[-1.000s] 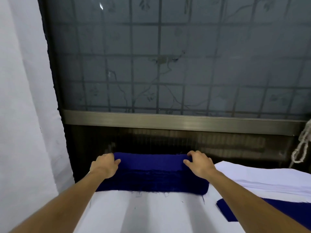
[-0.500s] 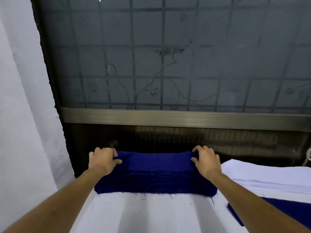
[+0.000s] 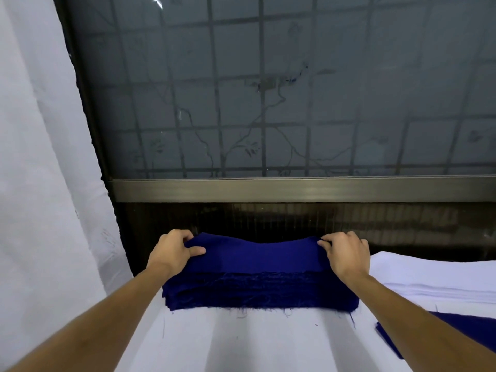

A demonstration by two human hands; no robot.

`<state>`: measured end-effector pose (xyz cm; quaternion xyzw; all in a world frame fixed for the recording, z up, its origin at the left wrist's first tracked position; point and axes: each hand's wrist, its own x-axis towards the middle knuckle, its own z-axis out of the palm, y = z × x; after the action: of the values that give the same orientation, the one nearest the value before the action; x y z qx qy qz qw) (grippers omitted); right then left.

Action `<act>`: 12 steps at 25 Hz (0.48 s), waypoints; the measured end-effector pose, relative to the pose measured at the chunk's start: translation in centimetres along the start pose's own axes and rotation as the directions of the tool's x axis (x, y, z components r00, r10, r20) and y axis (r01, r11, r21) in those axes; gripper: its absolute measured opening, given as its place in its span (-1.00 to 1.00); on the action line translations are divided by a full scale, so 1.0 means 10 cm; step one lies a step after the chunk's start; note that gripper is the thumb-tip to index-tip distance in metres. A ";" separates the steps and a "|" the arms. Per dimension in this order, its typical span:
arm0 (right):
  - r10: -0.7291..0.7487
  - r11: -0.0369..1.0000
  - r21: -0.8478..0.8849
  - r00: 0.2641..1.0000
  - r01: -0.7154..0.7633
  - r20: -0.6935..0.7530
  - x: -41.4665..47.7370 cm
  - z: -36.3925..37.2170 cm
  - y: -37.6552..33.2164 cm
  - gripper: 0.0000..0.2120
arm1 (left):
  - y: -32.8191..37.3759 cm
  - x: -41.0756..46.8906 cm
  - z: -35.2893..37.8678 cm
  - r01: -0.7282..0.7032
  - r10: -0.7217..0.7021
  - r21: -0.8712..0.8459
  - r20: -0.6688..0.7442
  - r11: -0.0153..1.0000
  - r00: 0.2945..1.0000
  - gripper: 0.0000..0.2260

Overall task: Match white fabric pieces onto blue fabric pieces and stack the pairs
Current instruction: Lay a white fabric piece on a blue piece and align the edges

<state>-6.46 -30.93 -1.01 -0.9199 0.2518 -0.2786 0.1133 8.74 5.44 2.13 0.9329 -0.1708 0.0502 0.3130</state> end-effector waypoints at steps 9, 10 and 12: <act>-0.058 0.982 0.176 0.995 0.072 -0.084 -0.06 -0.10 0.02 -0.72 | 0.07 -0.09 -0.03 0.028 -0.027 0.033 -0.012 0.999 1.000 -0.70; -0.046 0.978 0.198 0.993 0.067 -0.107 -0.06 -0.13 0.01 -0.73 | 0.08 -0.09 -0.03 0.038 -0.039 -0.027 -0.047 0.999 0.998 -0.68; -0.001 0.972 0.233 0.990 0.035 -0.143 -0.06 -0.21 0.02 -0.74 | 0.12 -0.12 -0.05 0.036 -0.056 -0.158 -0.125 0.987 0.991 -0.64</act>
<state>-8.17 -30.93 0.38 -0.8800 0.2160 -0.3723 0.2007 7.22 5.16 3.02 0.9043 -0.1320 0.0897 0.3960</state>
